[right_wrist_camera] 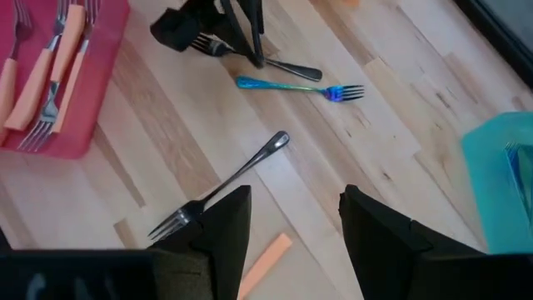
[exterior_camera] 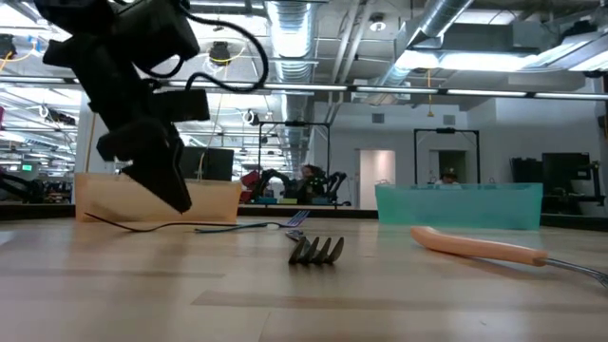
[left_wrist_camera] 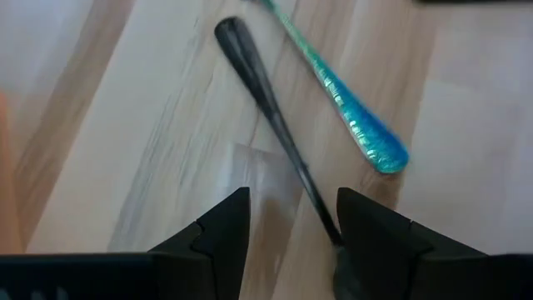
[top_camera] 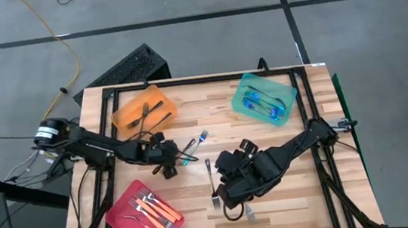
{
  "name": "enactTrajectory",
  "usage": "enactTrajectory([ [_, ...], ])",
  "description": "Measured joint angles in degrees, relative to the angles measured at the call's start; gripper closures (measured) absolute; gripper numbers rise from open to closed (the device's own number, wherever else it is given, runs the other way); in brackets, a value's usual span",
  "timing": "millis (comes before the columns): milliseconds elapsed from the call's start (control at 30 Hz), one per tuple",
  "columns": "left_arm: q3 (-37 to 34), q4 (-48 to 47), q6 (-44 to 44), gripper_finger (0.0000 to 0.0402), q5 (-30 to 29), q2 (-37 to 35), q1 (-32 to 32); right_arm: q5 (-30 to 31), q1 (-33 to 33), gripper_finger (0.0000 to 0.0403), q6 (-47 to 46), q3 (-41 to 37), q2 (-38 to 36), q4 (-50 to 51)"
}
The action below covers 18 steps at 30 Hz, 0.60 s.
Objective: Sort silverware by color (type)
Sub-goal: Put the black fork into the orange bin
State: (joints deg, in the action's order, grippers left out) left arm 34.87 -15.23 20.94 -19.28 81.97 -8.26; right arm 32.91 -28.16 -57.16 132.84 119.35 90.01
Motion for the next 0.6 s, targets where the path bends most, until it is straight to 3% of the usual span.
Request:
enactTrajectory([
  [600, 0.2, 6.6, 4.5, 0.0235, 1.1, 9.4, -1.5, 0.2, -0.4, 0.0198, -1.3, 0.0, 0.0, 0.0],
])
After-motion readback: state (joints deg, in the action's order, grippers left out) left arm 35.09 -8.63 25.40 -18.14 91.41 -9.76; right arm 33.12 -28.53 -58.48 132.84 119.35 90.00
